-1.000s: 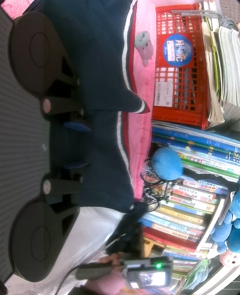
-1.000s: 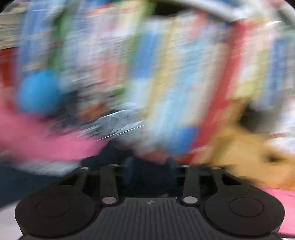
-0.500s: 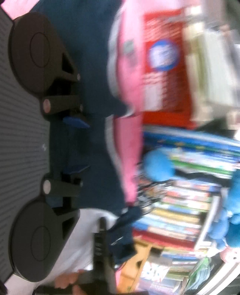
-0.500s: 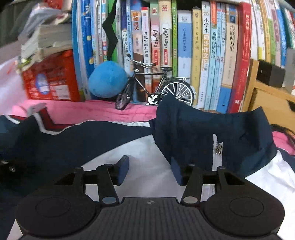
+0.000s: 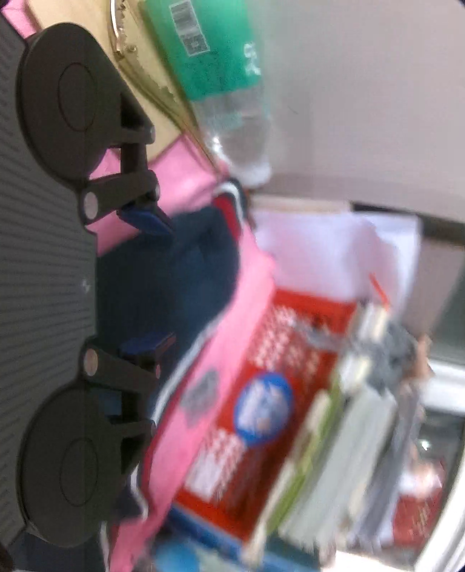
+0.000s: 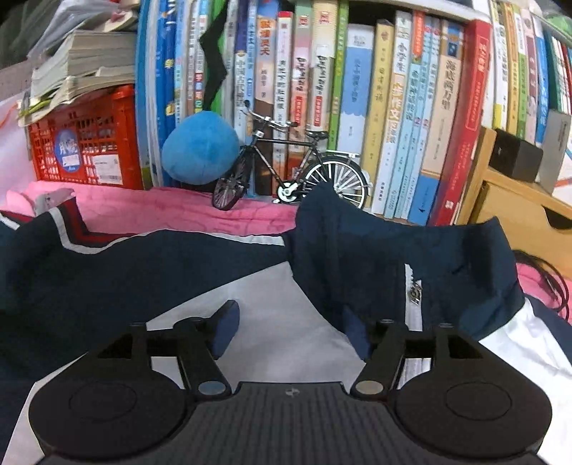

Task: Fold clothes

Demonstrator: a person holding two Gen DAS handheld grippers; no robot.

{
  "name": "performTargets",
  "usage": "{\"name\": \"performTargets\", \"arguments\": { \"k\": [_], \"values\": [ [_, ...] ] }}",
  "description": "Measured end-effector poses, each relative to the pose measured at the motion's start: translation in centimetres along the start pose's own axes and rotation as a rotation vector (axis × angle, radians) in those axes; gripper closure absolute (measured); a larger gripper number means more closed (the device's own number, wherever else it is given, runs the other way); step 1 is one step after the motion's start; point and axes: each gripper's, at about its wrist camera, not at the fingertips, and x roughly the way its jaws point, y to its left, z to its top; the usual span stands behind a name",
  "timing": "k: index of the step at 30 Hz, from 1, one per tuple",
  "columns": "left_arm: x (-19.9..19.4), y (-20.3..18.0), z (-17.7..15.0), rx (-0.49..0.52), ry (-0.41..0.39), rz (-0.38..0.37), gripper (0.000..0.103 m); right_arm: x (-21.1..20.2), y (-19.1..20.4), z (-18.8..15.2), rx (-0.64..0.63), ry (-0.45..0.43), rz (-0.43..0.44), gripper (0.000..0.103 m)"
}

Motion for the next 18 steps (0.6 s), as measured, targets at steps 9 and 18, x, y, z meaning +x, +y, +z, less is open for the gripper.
{"name": "performTargets", "arguments": {
  "k": [9, 18],
  "values": [
    [3.5, -0.3, 2.6, 0.043, -0.004, 0.005, 0.101, 0.1, -0.7, 0.1, 0.032, 0.013, 0.007, 0.030],
    [0.1, -1.5, 7.0, 0.273, -0.364, 0.143, 0.098, 0.1, -0.5, 0.2, 0.027, 0.018, 0.014, 0.022]
  ]
}}
